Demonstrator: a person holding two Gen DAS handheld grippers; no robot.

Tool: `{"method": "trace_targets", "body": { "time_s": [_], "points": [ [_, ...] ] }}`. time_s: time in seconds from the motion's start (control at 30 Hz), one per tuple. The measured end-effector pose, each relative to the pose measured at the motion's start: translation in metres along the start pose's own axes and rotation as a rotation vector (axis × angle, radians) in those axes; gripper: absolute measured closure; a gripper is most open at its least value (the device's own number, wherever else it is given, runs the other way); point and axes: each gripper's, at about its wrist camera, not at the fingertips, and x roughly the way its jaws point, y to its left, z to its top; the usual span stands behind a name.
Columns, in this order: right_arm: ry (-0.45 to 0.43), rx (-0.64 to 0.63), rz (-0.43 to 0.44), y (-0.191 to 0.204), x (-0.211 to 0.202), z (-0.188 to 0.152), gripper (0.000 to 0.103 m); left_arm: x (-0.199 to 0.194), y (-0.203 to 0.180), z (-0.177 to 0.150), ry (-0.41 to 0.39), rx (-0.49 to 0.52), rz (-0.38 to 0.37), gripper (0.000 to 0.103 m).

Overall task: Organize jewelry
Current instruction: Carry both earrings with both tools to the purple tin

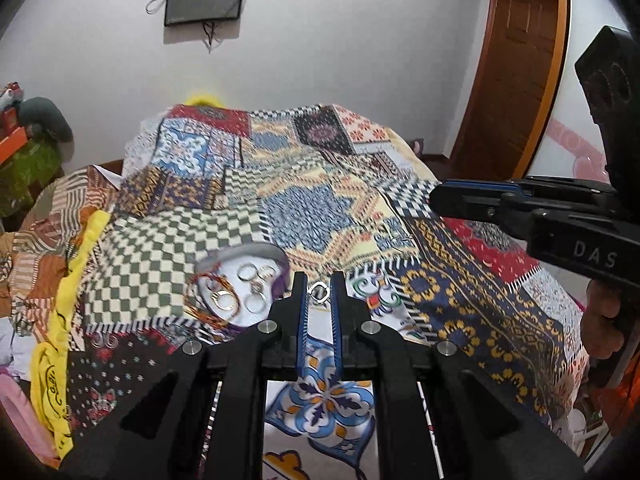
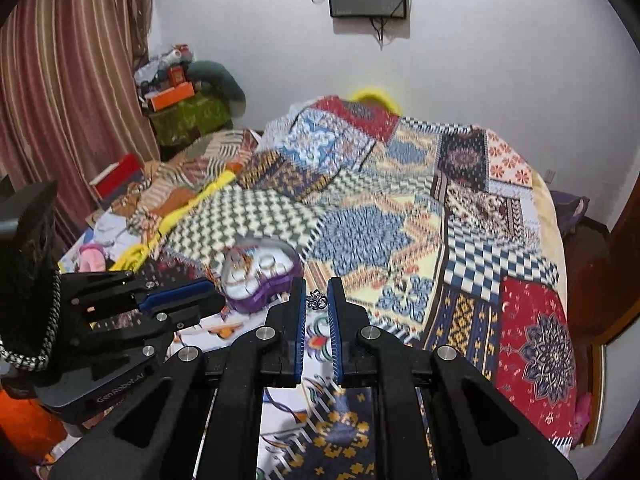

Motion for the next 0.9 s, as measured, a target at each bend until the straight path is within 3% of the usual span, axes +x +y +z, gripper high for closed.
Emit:
{"method": "trace_targets", "body": {
  "time_s": [0.27, 0.5, 0.9],
  "points": [
    [-0.049, 0.003, 0.022, 0.010, -0.001, 0.019, 0.093, -0.013, 0.019, 0.012, -0.047, -0.020, 0.041, 0.094],
    [-0.042, 0.005, 0.043, 0.020, 0.016, 0.029, 0.093, -0.012, 0.040, 0.017, -0.064, -0.050, 0.084, 0.094],
    [0.033, 0.008, 0.055, 0.032, 0.061, 0.038, 0.093, 0.022, 0.082, 0.015, -0.002, -0.122, 0.142, 0.094]
  ]
}}
